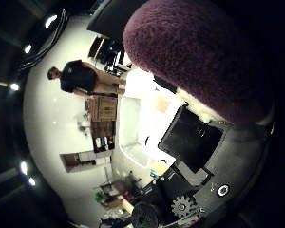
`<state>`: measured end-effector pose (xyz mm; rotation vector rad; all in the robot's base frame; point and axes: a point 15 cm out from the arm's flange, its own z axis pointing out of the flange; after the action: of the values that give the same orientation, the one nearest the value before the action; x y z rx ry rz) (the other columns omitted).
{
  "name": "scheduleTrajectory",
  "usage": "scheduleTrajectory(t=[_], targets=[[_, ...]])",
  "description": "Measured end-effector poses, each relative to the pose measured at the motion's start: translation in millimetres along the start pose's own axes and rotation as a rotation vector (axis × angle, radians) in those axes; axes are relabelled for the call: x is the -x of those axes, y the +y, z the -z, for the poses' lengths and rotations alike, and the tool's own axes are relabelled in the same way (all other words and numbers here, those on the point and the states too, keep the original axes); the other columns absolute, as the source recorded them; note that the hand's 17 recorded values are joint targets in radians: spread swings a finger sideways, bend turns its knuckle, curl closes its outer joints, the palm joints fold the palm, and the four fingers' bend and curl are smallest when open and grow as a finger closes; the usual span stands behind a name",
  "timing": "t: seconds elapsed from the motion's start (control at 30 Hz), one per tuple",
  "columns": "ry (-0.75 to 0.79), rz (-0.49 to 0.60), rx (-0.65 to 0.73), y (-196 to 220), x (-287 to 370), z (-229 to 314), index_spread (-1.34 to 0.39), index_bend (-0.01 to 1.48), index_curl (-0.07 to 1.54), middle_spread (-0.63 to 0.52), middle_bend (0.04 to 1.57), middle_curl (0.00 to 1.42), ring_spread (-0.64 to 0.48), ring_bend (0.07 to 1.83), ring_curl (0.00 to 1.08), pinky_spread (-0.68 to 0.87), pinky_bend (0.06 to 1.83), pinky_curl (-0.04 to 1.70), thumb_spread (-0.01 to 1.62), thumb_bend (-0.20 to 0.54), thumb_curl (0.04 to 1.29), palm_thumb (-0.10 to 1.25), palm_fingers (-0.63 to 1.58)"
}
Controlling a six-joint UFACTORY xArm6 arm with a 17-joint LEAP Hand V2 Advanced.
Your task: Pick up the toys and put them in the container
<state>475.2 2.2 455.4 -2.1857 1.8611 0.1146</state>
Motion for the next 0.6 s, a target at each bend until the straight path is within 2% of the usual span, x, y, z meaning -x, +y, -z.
scheduleTrajectory(t=[0.23, 0.6], targets=[[-0.069, 0.066, 0.004, 16, 51, 16, -0.27, 1.08, 0.59, -0.19, 1.23, 0.56, -0.22, 1.34, 0.51, -0.34, 1.20, 0.56, 1.29, -0.011, 0.35, 0.82, 1.30], [-0.088, 0.210, 0.005, 27, 129, 21, -0.27, 1.09, 0.59, -0.19, 1.24, 0.56, -0.22, 1.34, 0.51, -0.35, 1.19, 0.57, 1.29, -0.011, 0.35, 0.82, 1.30]])
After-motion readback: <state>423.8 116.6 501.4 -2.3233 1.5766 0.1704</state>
